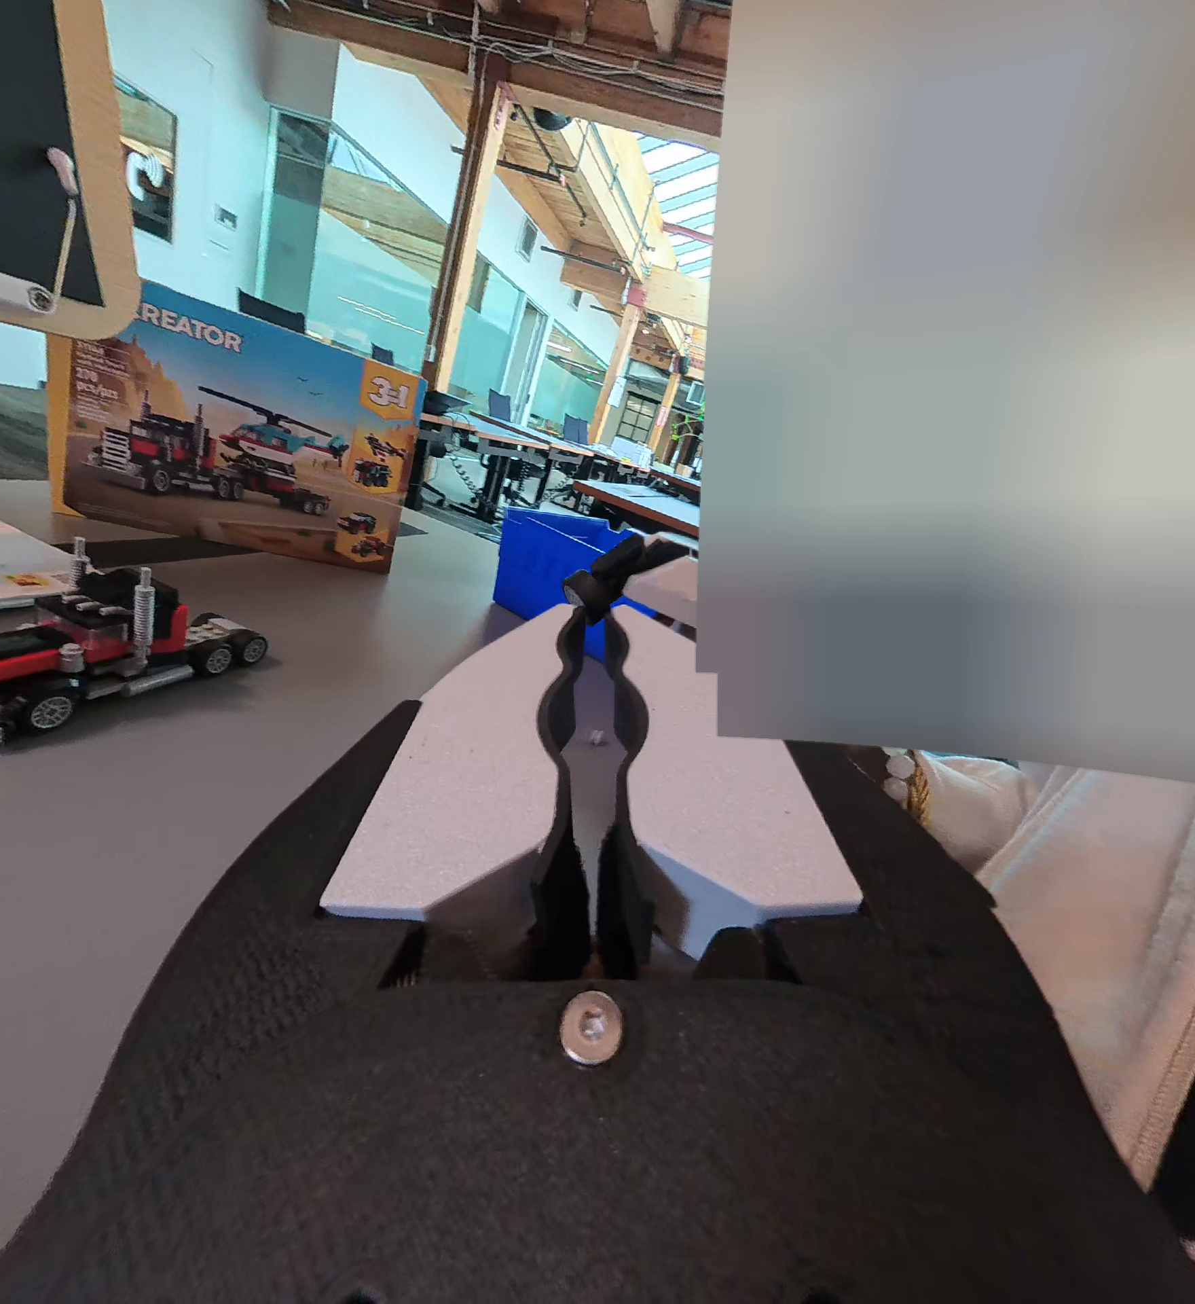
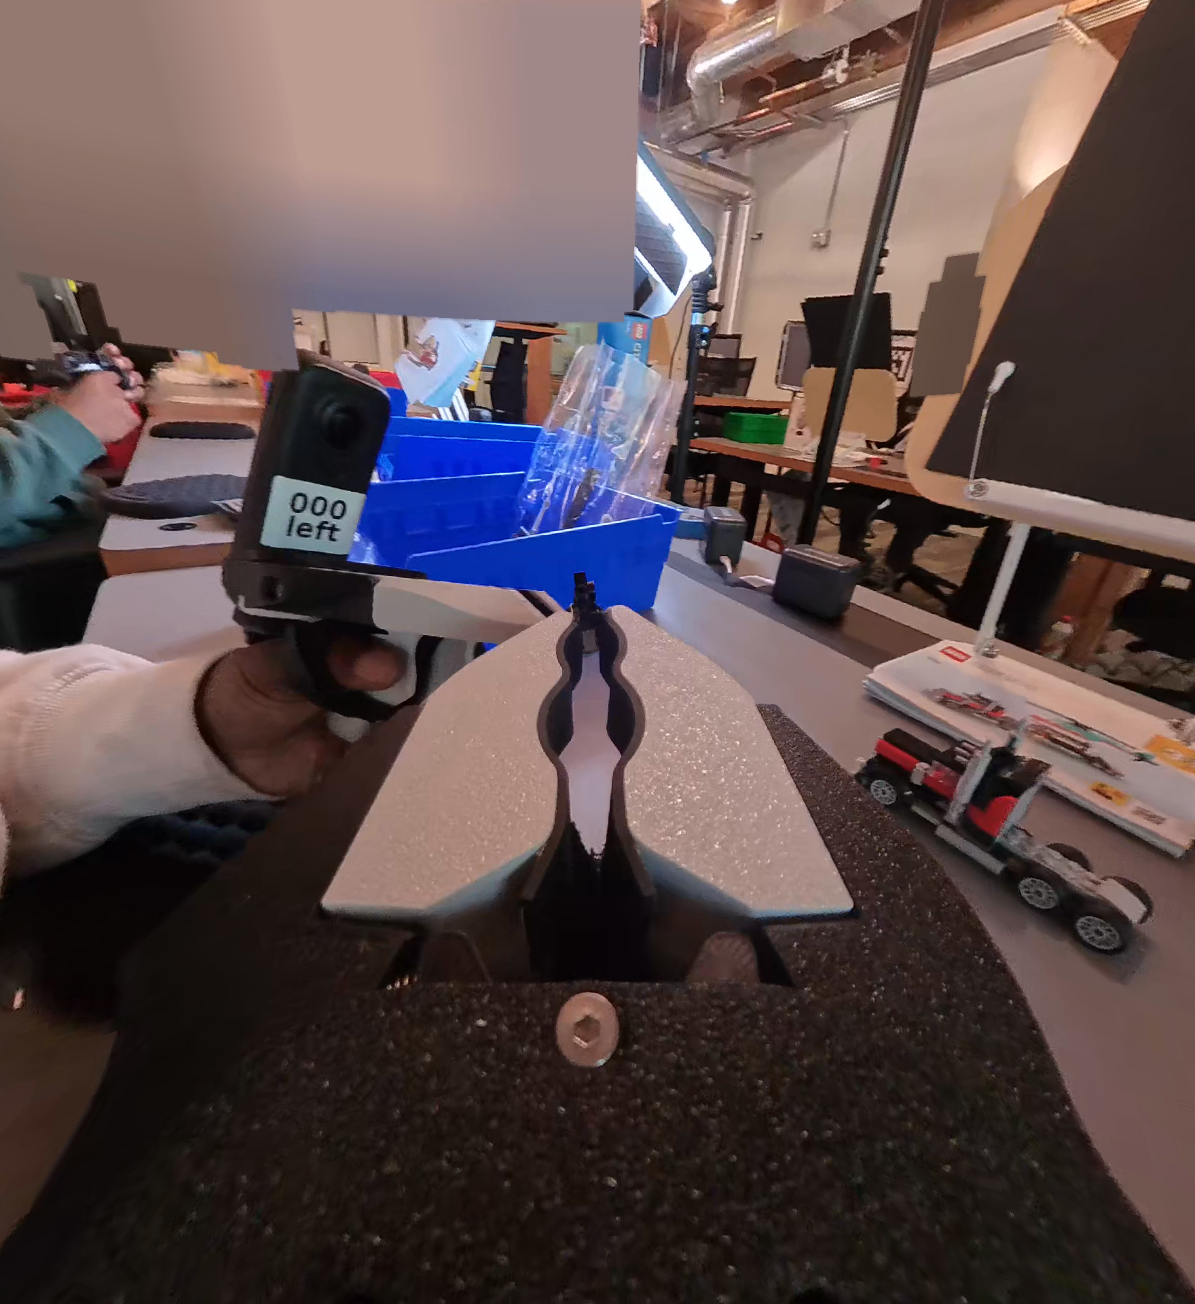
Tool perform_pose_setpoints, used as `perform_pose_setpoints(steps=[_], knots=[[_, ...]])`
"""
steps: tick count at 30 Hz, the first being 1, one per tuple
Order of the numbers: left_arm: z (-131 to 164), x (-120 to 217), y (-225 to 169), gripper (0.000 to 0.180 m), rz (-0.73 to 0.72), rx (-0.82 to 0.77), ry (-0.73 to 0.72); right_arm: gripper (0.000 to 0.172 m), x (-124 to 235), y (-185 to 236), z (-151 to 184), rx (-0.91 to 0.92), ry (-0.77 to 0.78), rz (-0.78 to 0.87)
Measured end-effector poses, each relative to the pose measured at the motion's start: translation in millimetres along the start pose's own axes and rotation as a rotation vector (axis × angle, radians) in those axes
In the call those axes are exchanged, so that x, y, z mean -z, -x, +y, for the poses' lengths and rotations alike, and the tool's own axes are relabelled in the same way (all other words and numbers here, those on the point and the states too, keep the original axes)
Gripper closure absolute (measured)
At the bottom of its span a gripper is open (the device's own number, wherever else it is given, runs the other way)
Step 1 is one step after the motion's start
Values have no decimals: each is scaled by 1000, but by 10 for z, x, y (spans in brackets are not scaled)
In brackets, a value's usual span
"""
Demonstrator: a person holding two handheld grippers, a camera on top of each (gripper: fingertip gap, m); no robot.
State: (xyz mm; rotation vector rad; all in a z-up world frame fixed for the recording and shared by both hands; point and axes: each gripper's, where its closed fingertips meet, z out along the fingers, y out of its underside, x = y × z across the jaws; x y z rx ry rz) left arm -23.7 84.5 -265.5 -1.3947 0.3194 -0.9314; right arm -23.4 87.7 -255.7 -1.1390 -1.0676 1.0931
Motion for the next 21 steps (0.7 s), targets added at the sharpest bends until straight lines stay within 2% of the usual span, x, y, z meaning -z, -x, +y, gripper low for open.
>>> perform_pose_setpoints(steps=[1, 6, 10, 17, 21], knots=[[-5, 8, 5, 177, -9, -15, -3, 168, 0, 0, -4, 5, 1, -1], [24, 21, 34, 178, -31, -23, 15, 167, -10, -5, 24, 81, 36, 31], [10, 21, 18, 165, -11, 9, 11, 167, -16, 6, 41, 159, 61, 61], [9, 30, 44, 173, -17, 36, 3, 167, -17, 14, 50, 193, 68, 71], [34, 44, 71, 175, -31, 39, 21, 167, -24, -11, 132, 119, 112, 34]])
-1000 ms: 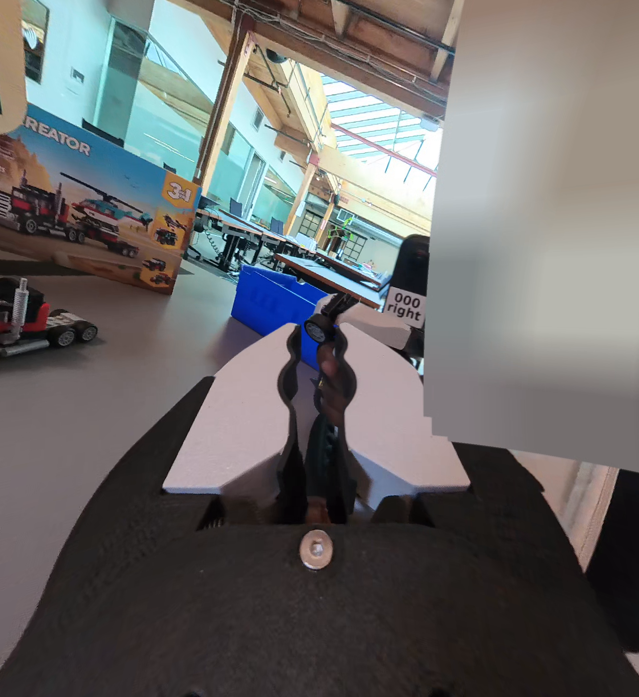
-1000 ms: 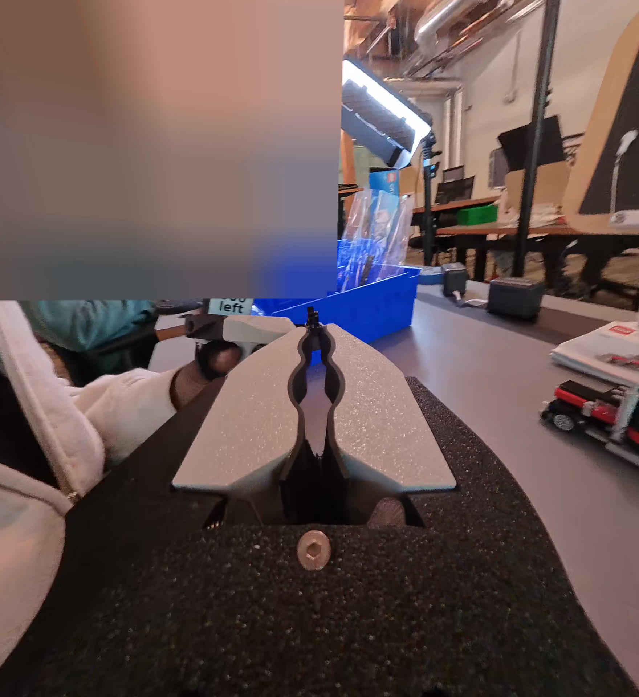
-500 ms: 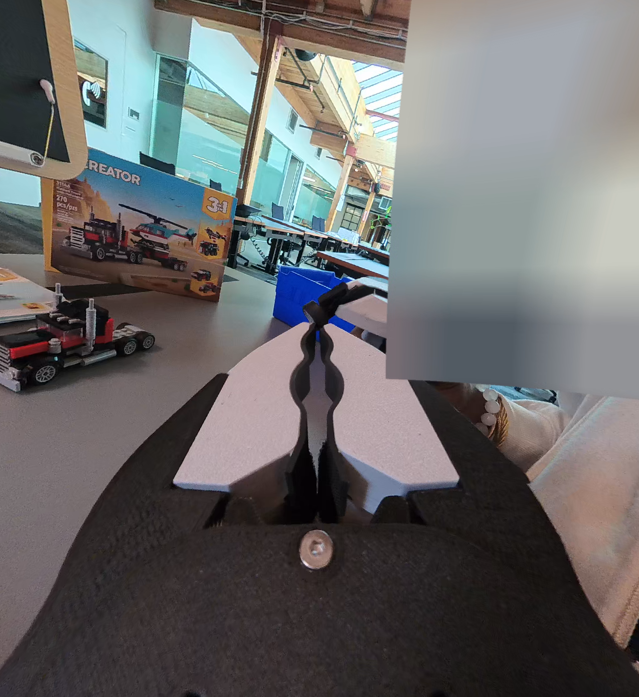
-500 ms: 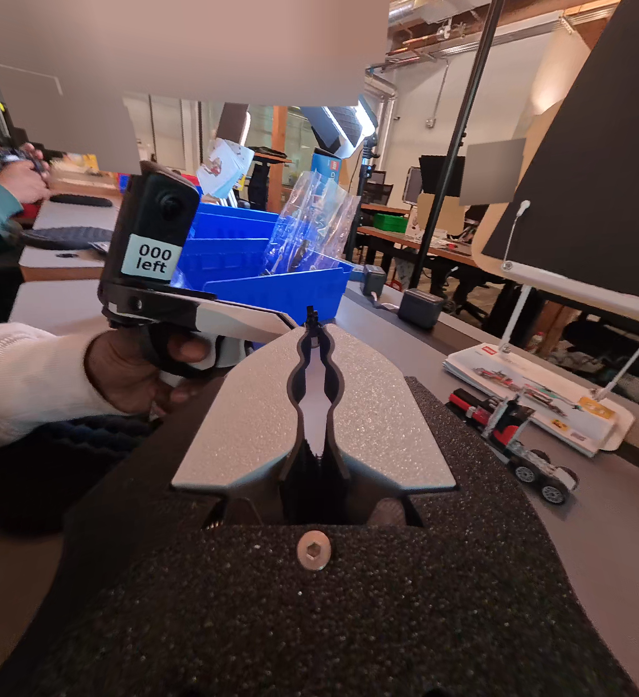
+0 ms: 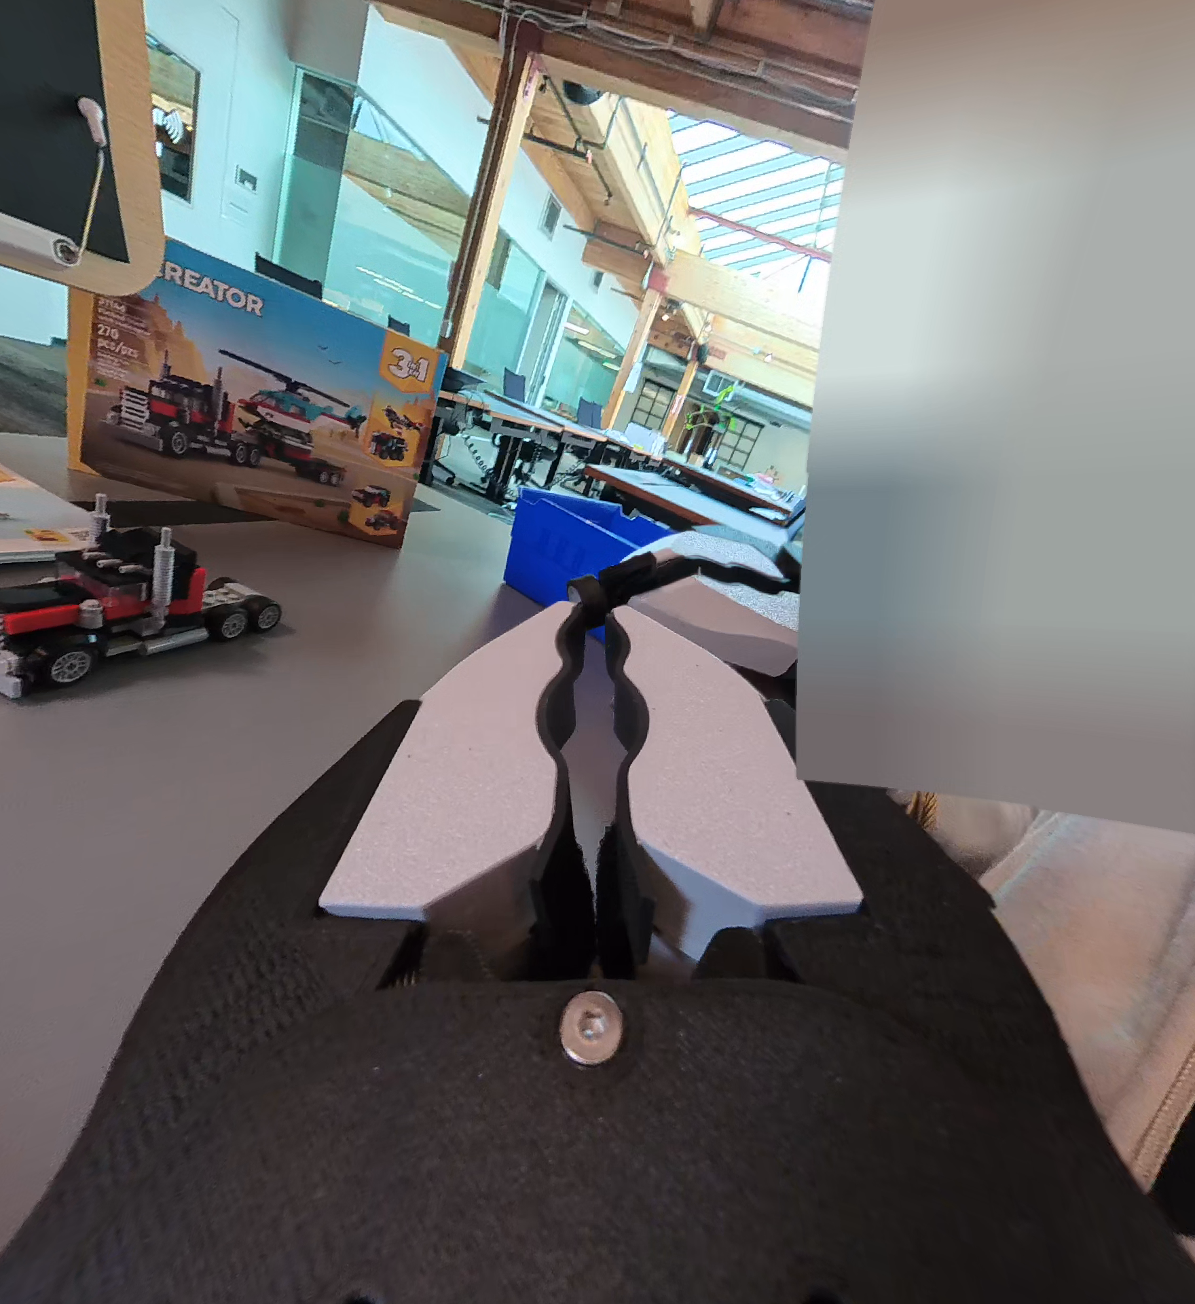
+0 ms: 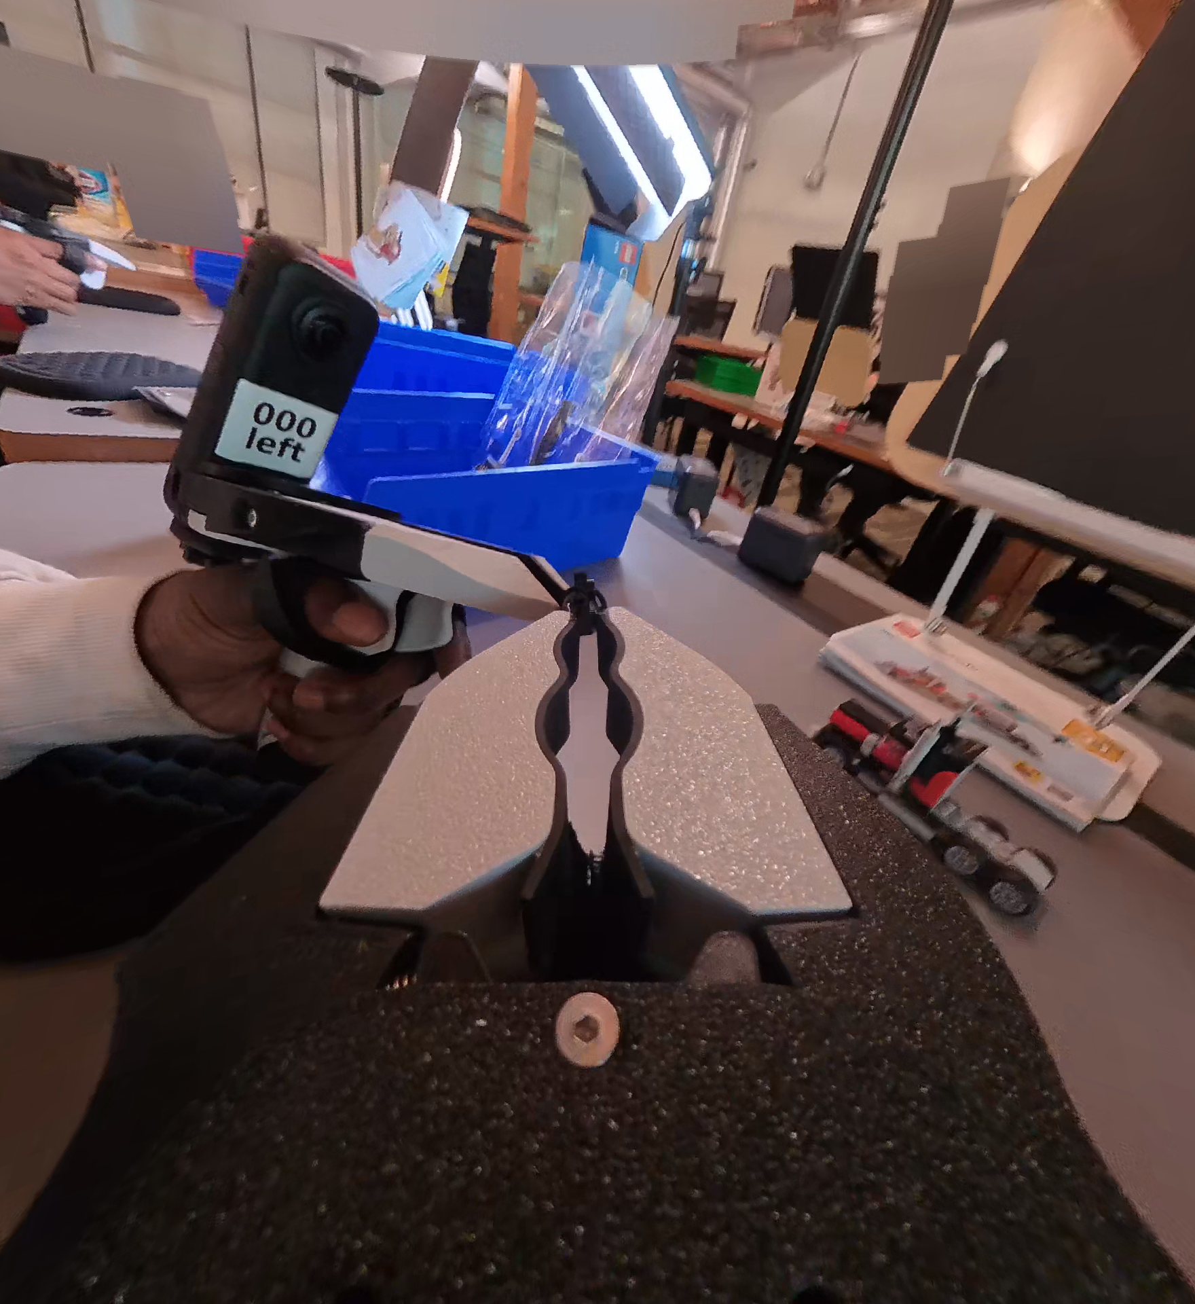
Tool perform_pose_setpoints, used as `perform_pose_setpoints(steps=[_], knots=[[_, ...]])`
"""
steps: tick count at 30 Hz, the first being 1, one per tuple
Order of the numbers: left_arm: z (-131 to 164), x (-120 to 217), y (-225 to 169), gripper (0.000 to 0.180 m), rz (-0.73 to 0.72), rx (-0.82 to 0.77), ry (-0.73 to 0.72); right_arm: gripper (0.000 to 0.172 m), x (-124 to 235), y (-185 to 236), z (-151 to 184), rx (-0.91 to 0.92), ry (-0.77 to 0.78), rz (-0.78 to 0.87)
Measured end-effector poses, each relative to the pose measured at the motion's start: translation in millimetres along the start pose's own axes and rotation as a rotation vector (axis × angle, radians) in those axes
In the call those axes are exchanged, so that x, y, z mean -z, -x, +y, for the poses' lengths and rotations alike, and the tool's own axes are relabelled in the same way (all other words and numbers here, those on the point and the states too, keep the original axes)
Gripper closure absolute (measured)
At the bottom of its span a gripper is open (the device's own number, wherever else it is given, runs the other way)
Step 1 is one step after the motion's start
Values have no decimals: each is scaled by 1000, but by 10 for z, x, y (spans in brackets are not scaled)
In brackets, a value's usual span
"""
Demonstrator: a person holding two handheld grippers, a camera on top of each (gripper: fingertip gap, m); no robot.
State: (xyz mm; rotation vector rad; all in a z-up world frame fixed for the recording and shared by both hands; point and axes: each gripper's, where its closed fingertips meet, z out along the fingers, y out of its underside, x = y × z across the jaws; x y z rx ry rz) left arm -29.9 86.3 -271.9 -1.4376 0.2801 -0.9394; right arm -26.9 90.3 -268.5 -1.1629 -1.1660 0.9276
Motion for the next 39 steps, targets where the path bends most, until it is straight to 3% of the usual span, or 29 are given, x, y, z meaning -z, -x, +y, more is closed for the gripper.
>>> perform_pose_setpoints(steps=[3, 12, 16, 21, 23, 24, 26, 28, 30, 33, 39], knots=[[52, 2, 39, 175, -33, -29, 41, 164, -23, -12, 97, -43, 68, -45], [114, 4, 40, 175, -69, -99, 98, 167, -37, 33, 139, 106, 96, -51], [131, 8, 2, 176, -46, -131, 114, 167, -6, 71, 152, -134, 68, -186], [189, 43, -50, 179, 42, -61, 142, 167, 21, 141, 164, -410, 57, -372], [286, 58, 161, 180, -80, -131, 197, 167, 71, 276, -92, -594, -61, -554], [272, 68, 180, 180, -81, -128, 193, 167, 25, 254, -69, -622, -40, -535], [152, 89, 103, 180, -39, -90, 125, 167, -54, -68, 219, -484, 57, -297], [109, 131, 168, 180, -82, -102, 76, 167, -31, -173, 294, -415, 78, -206], [65, 131, 188, 168, -81, -55, 35, 167, -39, -152, 404, -260, 152, -118], [64, 72, 192, 156, -93, -41, 23, 167, -68, -99, 348, -197, 135, -49], [85, 30, 189, 161, -133, -90, 20, 167, -100, -58, 285, -180, 82, 44]])
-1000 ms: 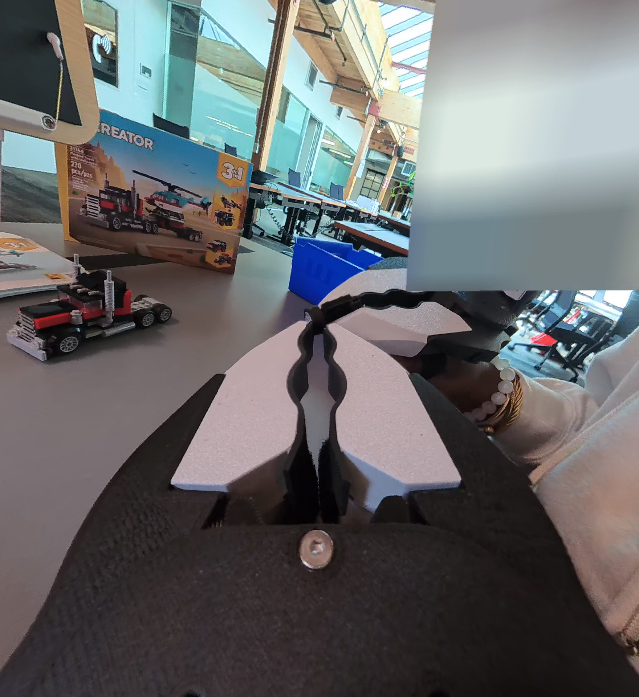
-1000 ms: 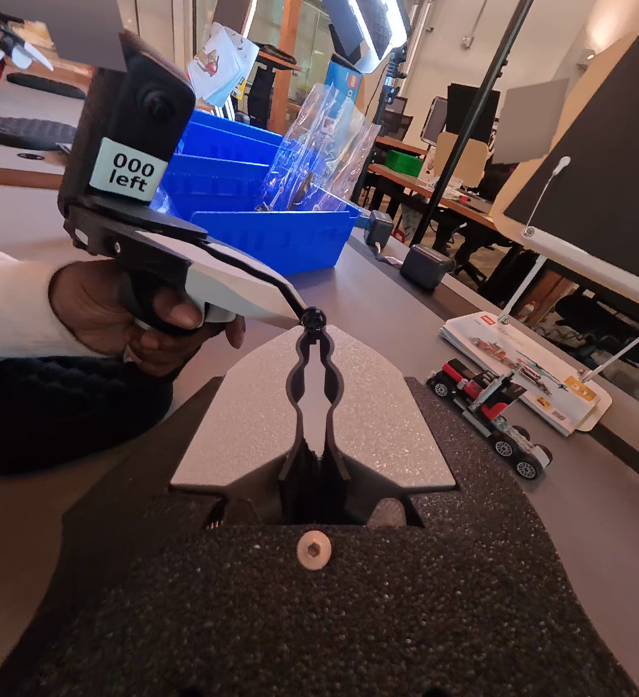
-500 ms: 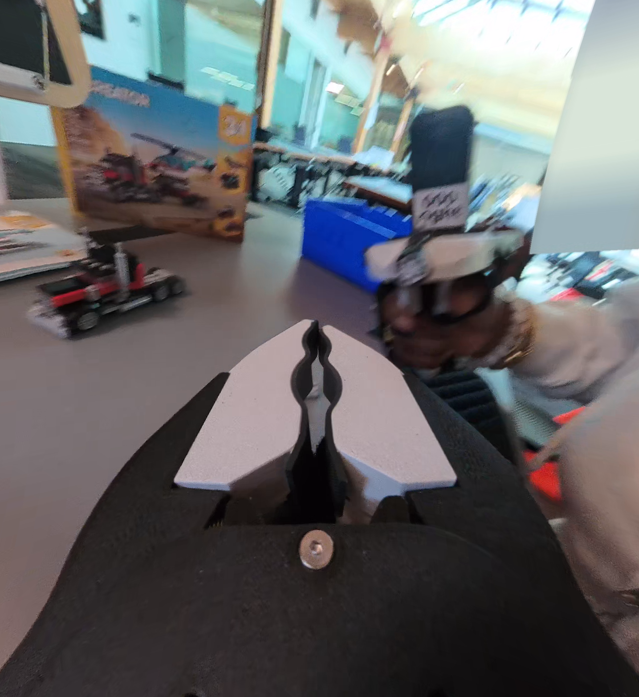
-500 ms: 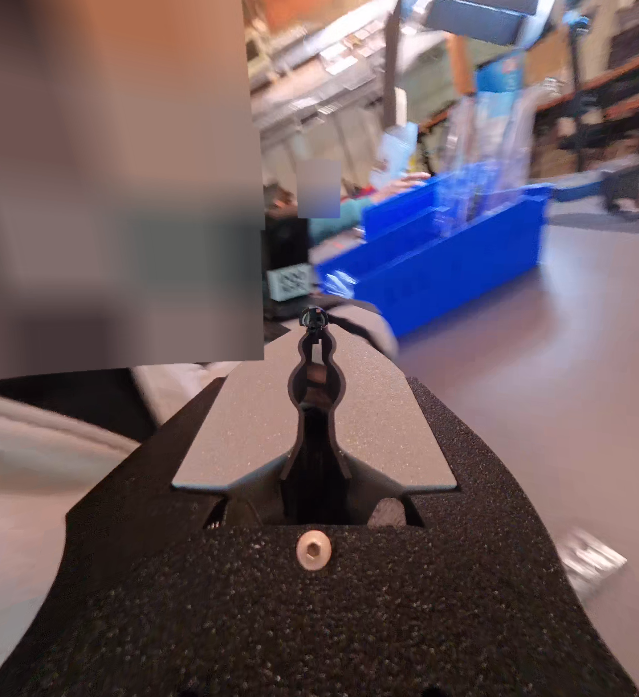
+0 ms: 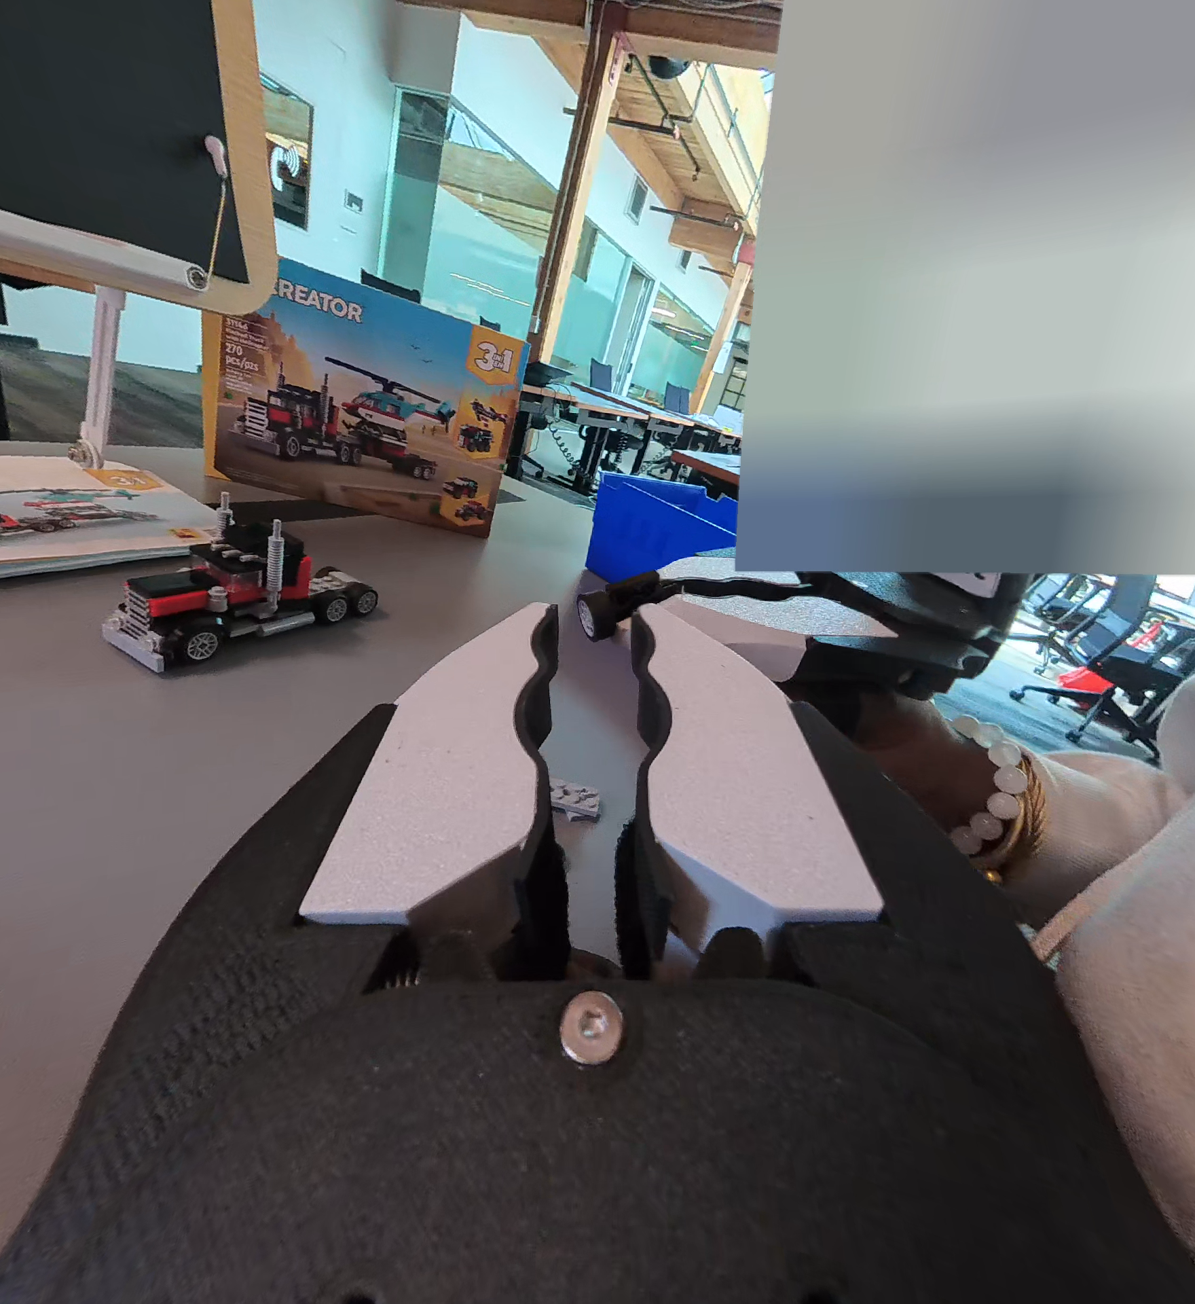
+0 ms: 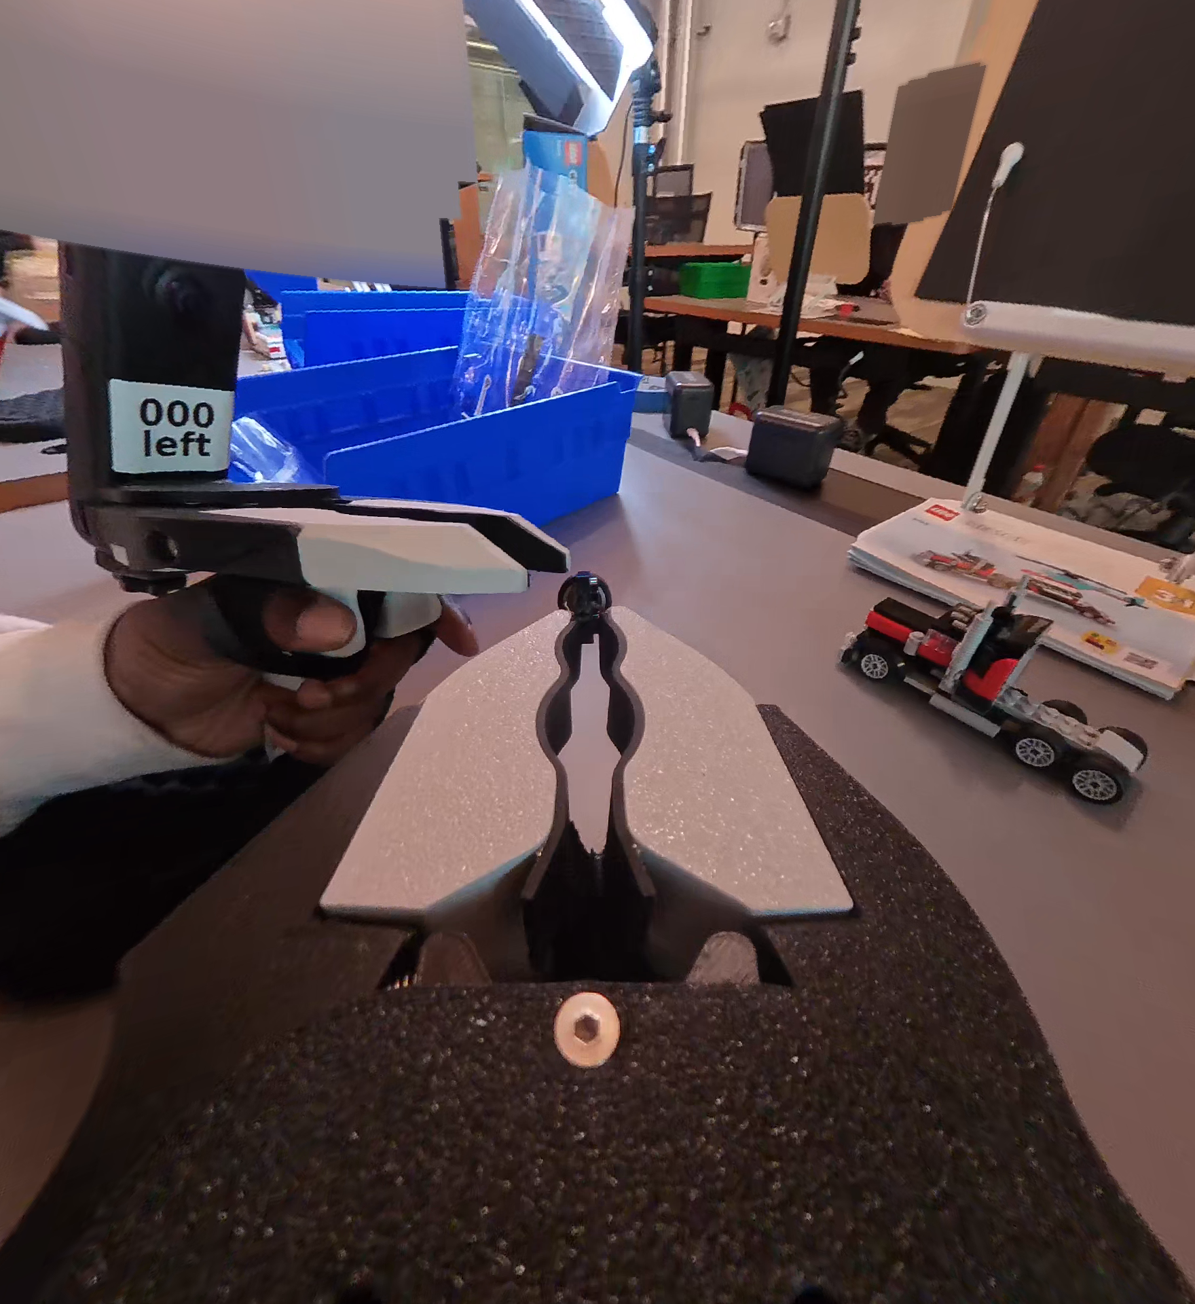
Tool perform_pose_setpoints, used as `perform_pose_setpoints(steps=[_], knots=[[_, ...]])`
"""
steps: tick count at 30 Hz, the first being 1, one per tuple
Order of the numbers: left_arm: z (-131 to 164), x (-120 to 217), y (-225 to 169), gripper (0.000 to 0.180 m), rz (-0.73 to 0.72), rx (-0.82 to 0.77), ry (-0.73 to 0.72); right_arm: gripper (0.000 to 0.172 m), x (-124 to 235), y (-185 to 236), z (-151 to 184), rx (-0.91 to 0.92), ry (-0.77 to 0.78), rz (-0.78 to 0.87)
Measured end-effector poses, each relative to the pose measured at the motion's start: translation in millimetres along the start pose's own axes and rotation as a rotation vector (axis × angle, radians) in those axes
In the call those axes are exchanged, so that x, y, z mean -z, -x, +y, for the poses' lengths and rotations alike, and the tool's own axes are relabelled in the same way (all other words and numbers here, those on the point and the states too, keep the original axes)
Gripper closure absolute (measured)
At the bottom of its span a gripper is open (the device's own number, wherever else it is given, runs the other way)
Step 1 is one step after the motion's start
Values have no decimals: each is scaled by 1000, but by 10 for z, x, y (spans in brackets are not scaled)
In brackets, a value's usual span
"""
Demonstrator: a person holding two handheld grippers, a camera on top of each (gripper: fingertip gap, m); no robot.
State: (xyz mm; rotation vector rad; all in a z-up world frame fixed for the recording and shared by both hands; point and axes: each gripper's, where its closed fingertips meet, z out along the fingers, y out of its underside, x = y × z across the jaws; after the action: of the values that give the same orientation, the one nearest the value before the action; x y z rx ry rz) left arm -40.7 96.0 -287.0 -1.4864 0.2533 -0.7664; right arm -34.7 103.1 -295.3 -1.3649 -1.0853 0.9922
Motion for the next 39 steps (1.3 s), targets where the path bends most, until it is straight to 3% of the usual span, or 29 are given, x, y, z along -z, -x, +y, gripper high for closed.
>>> perform_pose_setpoints(steps=[5, 9, 16, 20, 21, 22, 24, 26, 27, 31, 34, 36, 39], knots=[[9, -7, 26, 158, -29, -20, -4, 167, -33, 44, -20, 46, -9, 48], [10, -2, 15, 172, -35, -58, -5, 167, -59, 59, -42, 65, -18, 77], [19, 24, -14, 175, -2, -40, 13, 167, -35, 107, -82, 194, -16, 101], [44, 31, -58, 177, 75, 69, 22, 167, -4, 177, -131, 200, -35, 18], [124, 19, 73, 180, -11, 70, 61, 167, 38, 476, -280, 199, -141, -162], [144, 25, 186, 180, -66, 77, 71, 168, 53, 675, -405, 149, -193, -236], [45, 68, 136, 180, -13, 94, 30, 167, -62, 333, -222, 294, -42, -21], [14, 148, 90, 180, -2, 50, -4, 167, 57, -78, -200, -44, -79, -7], [-34, 176, 103, 180, -2, 56, -45, 167, 112, -215, -182, -113, -87, 8], [-94, 94, 18, 173, 96, 97, -78, 167, 138, -303, -272, -105, -122, 5], [-40, 2, -116, 150, 192, 232, -63, 167, 137, -276, -401, 135, -215, 77], [-53, -20, -215, 137, 296, 418, -68, 167, 111, -250, -406, 516, -165, 210], [-116, -29, -253, 136, 375, 600, -86, 167, 99, -199, -498, 1157, -72, 407]])
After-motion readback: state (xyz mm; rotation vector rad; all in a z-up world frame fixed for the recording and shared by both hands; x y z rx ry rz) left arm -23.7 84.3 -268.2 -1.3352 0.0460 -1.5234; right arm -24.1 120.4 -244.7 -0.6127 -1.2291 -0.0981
